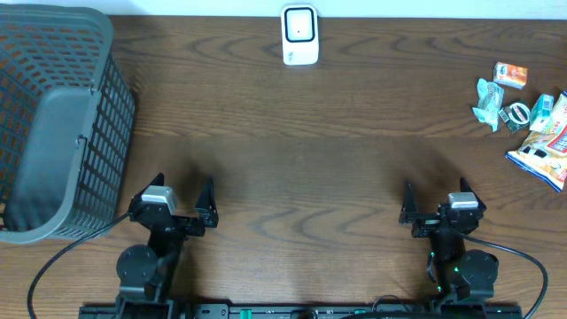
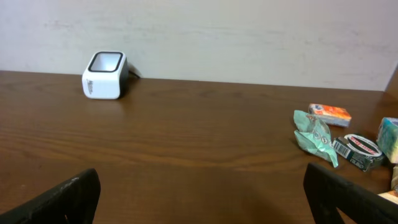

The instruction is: Scan the item barcode

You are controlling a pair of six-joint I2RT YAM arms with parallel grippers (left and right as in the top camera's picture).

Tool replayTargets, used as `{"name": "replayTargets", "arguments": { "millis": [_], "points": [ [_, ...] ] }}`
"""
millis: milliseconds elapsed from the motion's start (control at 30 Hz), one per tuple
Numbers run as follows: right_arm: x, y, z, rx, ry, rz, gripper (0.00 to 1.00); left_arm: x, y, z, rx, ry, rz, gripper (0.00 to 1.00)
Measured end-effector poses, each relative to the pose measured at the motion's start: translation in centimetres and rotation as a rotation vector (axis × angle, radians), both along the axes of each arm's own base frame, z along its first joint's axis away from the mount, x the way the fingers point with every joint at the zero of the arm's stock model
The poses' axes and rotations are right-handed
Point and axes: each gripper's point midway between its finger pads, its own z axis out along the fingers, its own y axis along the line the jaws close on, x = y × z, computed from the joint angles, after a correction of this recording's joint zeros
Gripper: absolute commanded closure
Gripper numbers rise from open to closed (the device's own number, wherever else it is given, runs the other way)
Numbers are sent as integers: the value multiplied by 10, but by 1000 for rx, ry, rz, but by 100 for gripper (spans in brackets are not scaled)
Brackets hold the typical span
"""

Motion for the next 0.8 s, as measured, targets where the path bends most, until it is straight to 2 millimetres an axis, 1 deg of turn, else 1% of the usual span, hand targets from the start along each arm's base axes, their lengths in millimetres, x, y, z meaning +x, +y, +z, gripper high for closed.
{"name": "replayTargets", "arguments": {
  "millis": [233,367,433,600,800],
  "points": [
    [0,0,0,0,0,0,1,0,7,9,-8,-123,29,3],
    [0,0,0,0,0,0,1,0,12,14,-8,-148,47,3],
    [0,0,0,0,0,0,1,0,13,8,-5,-122,54,2],
    [0,0,0,0,0,0,1,0,16,-26,31,13,62,2],
    [0,0,0,0,0,0,1,0,21,-29,97,23,88,2]
  ]
}}
